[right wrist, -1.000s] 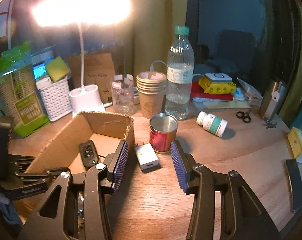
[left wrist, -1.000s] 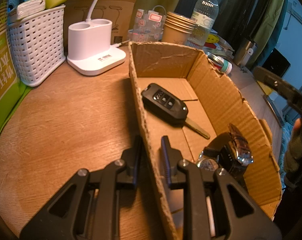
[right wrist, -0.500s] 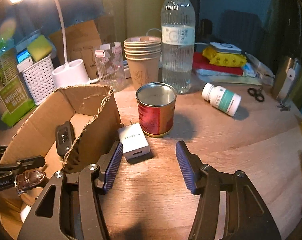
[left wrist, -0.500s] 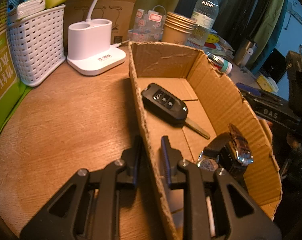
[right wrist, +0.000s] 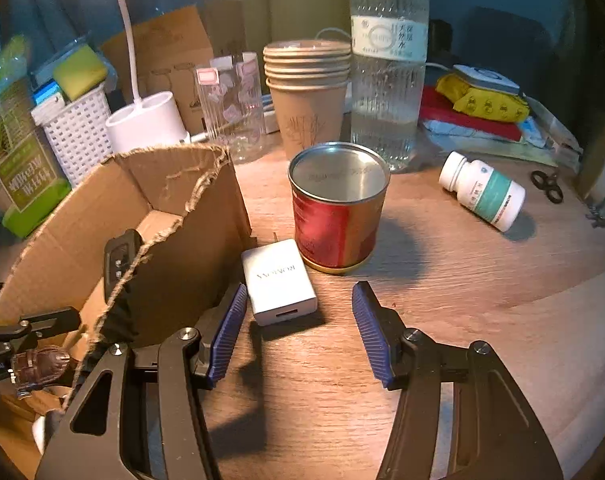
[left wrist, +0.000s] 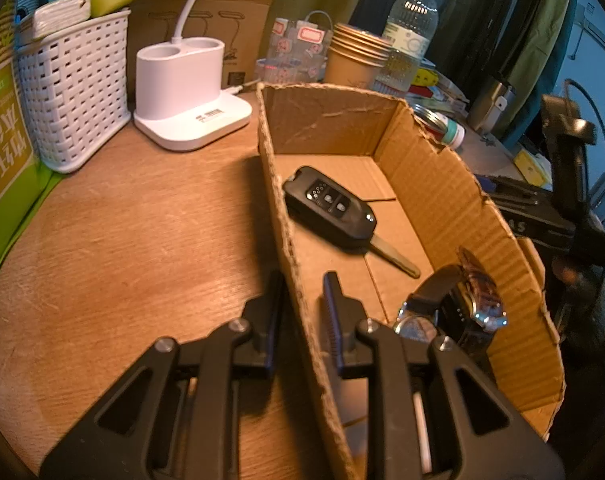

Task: Organize rigid objects
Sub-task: 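Move the right tool to the white USB charger and close on it, then lift the charger into the box and open the right tool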

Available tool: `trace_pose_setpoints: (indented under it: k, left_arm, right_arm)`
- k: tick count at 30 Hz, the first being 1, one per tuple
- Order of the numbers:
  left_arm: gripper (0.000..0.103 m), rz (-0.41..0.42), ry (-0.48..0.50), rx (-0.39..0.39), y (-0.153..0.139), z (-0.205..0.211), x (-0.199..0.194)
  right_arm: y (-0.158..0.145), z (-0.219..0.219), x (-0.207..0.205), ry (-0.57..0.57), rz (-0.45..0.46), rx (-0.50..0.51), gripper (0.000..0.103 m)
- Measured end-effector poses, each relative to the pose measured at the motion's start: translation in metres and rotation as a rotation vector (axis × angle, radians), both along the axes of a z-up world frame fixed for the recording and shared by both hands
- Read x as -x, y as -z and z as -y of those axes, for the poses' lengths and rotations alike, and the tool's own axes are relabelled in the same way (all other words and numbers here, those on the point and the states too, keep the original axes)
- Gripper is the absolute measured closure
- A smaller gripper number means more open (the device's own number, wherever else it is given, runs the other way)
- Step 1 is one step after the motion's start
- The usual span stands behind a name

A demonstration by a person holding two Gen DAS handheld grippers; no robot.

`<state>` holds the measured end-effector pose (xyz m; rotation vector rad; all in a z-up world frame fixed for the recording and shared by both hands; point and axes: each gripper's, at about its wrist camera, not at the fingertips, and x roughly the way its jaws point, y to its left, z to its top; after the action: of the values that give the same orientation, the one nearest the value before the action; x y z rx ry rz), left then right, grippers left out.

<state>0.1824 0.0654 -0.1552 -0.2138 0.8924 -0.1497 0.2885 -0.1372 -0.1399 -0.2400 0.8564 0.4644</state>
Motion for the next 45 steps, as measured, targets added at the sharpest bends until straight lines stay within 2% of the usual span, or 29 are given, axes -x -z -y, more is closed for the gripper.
trace_pose_setpoints:
  k: [3, 6, 7, 8, 20, 33, 45]
  left_arm:
    - [0.082, 0.000, 0.000, 0.000, 0.000, 0.000, 0.000]
    - [0.081, 0.000, 0.000, 0.001, 0.000, 0.000, 0.000]
    - [0.081, 0.000, 0.000, 0.001, 0.000, 0.001, 0.000]
    - [0.081, 0.000, 0.000, 0.000, 0.000, 0.000, 0.000]
    - [0.081, 0.000, 0.000, 0.001, 0.000, 0.001, 0.000]
    - [0.081, 0.000, 0.000, 0.001, 0.000, 0.000, 0.000]
    - [0.081, 0.000, 0.000, 0.001, 0.000, -0.001, 0.000]
  right_arm:
    - [0.006, -0.005, -0.004, -0.013, -0.009, 0.024, 0.045]
    - [0.007, -0.007, -0.005, -0.019, -0.005, 0.038, 0.050]
    - [0.007, -0.009, -0.006, -0.025, -0.007, 0.045, 0.053]
    - [0.008, -0.011, -0.005, -0.033, -0.008, 0.048, 0.061]
    - [-0.002, -0.010, 0.016, -0.020, 0.081, 0.095, 0.062]
    - [-0.052, 0.000, 0.059, -0.009, 0.206, 0.056, 0.062]
    - [-0.073, -0.013, 0.086, -0.051, 0.258, 0.025, 0.062]
